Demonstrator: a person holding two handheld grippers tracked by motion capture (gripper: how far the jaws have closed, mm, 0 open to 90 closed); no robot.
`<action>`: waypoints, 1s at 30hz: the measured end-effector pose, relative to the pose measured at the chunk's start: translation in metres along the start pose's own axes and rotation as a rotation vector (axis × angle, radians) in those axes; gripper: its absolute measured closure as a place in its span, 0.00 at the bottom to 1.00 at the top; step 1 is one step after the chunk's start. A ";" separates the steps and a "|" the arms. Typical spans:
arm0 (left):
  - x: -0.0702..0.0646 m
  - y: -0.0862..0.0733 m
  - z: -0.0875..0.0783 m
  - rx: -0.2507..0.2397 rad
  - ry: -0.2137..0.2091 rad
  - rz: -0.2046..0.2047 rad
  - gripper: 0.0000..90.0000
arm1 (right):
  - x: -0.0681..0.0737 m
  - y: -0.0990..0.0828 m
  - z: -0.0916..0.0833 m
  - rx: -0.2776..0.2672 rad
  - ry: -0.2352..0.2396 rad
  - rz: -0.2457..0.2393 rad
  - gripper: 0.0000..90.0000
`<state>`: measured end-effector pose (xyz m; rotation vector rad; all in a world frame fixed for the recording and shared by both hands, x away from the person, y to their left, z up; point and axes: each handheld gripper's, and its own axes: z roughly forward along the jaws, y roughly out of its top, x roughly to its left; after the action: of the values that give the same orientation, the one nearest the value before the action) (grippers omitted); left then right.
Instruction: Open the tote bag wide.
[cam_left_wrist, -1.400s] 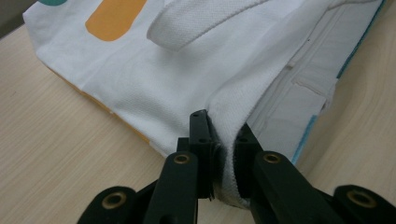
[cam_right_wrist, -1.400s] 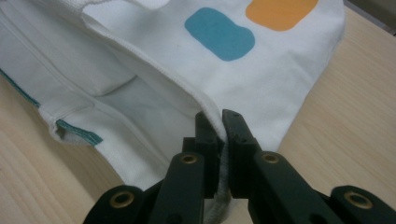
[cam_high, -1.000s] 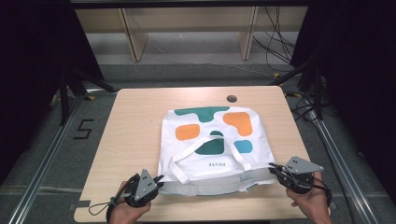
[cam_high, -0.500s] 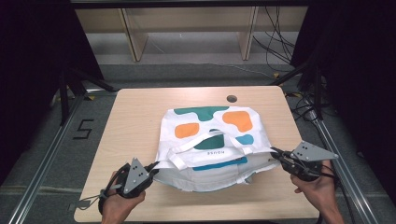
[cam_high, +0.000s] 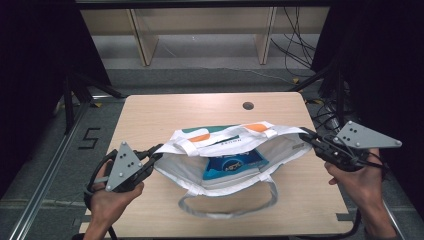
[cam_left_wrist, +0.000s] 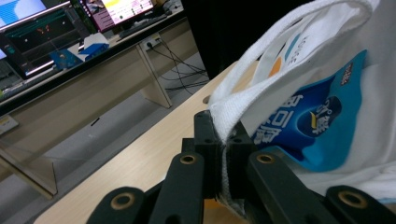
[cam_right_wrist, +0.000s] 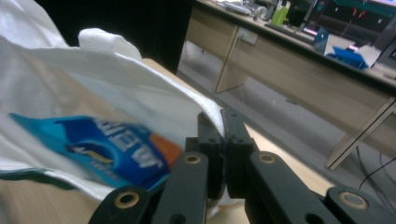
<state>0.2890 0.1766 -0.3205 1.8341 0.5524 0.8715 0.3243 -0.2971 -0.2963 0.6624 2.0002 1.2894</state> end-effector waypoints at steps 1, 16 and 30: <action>0.003 0.007 -0.003 -0.009 -0.003 0.000 0.96 | -0.002 0.010 -0.002 -0.010 0.000 -0.007 0.98; 0.039 0.054 -0.011 -0.081 0.013 -0.036 0.97 | -0.022 0.067 -0.013 -0.059 -0.001 -0.047 0.98; 0.057 0.009 0.055 -0.011 0.006 -0.170 0.96 | -0.050 0.035 0.038 0.057 -0.047 0.013 0.98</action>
<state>0.3675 0.1805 -0.3078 1.7472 0.6953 0.7640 0.3879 -0.2967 -0.2630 0.7271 2.0036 1.2172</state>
